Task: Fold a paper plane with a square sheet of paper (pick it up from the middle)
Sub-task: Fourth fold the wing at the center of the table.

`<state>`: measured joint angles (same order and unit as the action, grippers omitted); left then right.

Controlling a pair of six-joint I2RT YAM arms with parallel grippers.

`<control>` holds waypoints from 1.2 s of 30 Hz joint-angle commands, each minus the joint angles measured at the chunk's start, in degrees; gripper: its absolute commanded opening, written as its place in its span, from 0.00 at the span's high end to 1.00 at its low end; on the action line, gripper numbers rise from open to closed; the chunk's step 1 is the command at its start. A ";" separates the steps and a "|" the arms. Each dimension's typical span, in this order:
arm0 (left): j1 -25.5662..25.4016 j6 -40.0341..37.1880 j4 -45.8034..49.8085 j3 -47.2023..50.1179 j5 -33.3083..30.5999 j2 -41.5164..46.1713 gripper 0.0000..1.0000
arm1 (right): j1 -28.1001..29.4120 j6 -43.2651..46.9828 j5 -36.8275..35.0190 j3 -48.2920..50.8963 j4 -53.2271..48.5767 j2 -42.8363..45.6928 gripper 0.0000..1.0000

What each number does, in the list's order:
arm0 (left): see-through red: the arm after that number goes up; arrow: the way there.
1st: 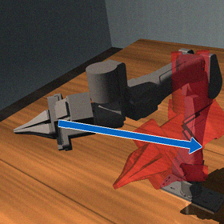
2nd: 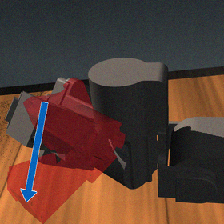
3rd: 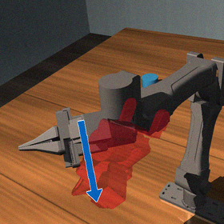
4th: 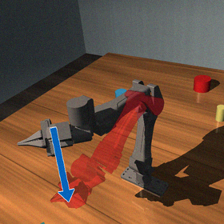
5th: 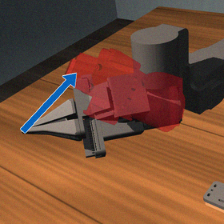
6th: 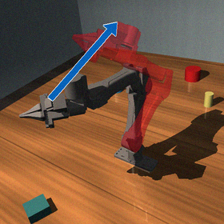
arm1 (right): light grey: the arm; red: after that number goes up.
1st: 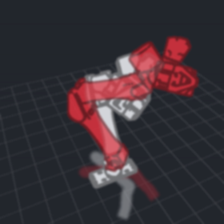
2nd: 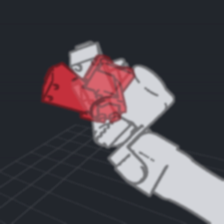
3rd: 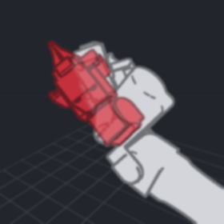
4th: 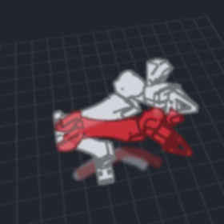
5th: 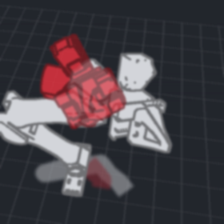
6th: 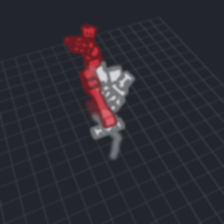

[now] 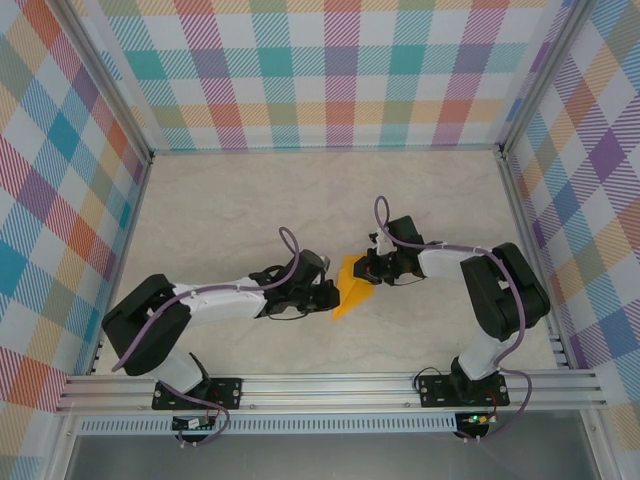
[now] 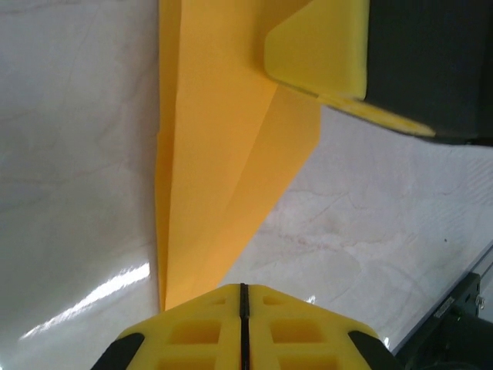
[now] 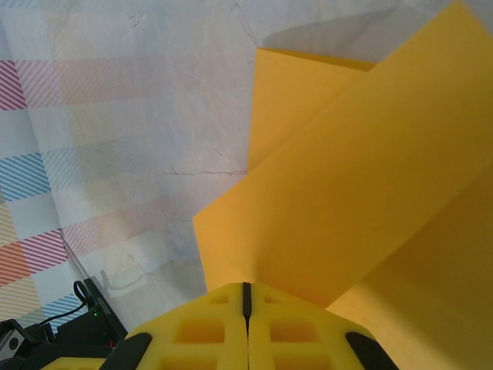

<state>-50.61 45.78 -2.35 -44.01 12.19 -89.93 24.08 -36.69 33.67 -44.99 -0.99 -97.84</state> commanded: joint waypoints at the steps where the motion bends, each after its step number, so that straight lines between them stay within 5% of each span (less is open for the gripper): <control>1: 0.69 0.61 -5.31 -3.01 -1.56 -3.70 0.93 | 0.34 -0.14 2.09 -0.68 1.85 -1.28 0.95; 20: 1.24 2.35 -2.49 -2.77 -0.57 -11.89 0.99 | 0.11 1.85 1.47 -3.76 0.05 -6.67 0.96; 36: 1.25 1.87 4.83 -2.84 0.88 -12.55 1.00 | -8.93 -0.38 -4.24 -5.86 1.50 -11.29 0.96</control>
<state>-49.71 47.35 -5.67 -47.68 11.92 -100.88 17.65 -36.10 36.18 -49.60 -0.95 -106.56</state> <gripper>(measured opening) 0.046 0.048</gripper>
